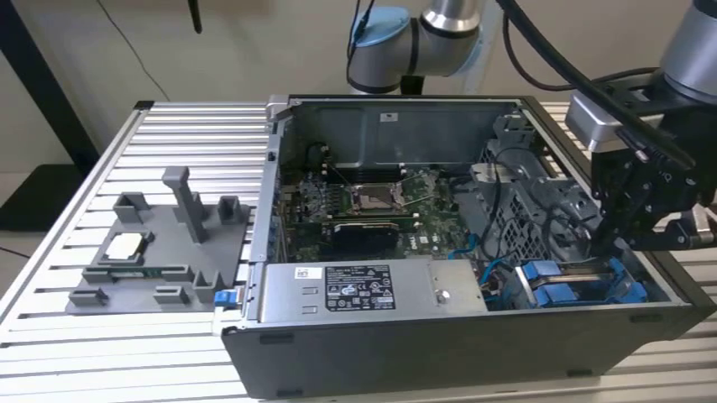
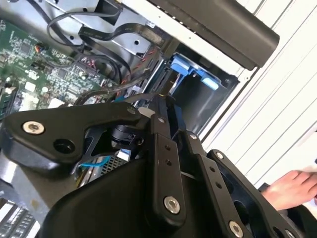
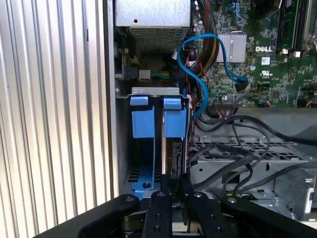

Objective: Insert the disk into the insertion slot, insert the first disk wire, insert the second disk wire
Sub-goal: 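Insert the first disk wire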

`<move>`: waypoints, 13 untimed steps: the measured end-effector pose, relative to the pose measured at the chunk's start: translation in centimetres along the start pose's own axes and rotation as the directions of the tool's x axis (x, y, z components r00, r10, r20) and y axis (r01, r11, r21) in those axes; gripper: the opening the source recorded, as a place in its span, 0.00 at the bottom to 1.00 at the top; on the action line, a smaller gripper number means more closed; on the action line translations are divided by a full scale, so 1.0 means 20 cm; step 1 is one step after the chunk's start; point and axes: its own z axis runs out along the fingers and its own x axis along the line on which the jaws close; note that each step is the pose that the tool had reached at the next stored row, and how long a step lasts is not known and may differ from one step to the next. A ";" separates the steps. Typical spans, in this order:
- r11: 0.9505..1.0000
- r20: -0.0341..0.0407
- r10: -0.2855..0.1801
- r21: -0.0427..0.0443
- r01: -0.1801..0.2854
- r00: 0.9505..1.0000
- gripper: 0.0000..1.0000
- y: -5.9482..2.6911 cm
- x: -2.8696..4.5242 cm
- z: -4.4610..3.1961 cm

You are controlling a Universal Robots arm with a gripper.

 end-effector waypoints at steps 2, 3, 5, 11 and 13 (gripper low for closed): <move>1.000 -0.005 0.000 0.010 0.000 1.000 0.19 0.007 -0.003 0.005; 1.000 -0.005 0.000 0.012 0.000 1.000 0.19 0.011 -0.007 0.009; 1.000 -0.006 0.000 0.018 0.000 1.000 0.19 0.016 -0.021 0.018; 0.999 -0.007 0.004 0.042 -0.004 1.000 0.19 0.020 -0.052 0.040; 0.999 -0.008 0.007 0.049 -0.007 1.000 0.19 0.021 -0.055 0.049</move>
